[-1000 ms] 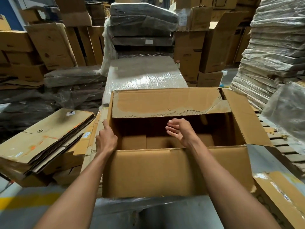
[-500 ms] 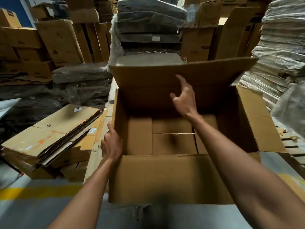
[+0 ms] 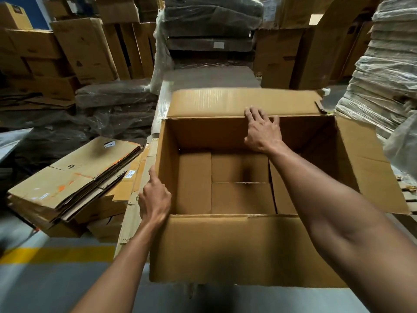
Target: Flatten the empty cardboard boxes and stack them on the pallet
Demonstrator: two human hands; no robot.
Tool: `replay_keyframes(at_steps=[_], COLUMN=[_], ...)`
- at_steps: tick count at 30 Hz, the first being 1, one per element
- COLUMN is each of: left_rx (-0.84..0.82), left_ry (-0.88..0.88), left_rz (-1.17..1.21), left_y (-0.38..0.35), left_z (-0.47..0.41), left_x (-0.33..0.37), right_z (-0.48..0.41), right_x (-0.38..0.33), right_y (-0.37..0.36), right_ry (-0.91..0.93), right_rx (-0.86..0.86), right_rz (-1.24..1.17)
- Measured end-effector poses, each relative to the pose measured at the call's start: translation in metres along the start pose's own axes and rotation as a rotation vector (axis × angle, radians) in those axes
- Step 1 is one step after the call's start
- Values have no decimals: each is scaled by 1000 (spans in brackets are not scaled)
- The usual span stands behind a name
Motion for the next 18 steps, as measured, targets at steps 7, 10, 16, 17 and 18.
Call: replay_keyframes(at_steps=[7, 10, 16, 17, 18], left_rx=[12, 12, 0, 0, -1], left_ry=[16, 20, 28, 26, 23], left_rz=[-16, -20, -68, -76, -84], left_y=[-6, -5, -5, -4, -4], left_z=[-7, -13, -19, -20, -21], left_x=[6, 9, 14, 14, 15], right_z=[-16, -24, -32, -30, -27], right_x=[-1, -4, 8, 8, 8], right_y=[-22, -23, -14, -12, -10], right_ry=[-26, -25, 17, 25, 30], right_rx=[-149, -208, -314, -305, -280], right_rz=[19, -22, -41, -54, -69])
Point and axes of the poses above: each hand's wrist, its own z-axis away from the middle knuckle, its own y-axis out of the back of the hand, x = y × z, the point moved 1 cm from there along -z, towards the middle knuckle, and after that the axes turned 2 degrees about x, right-handed, at the moved point
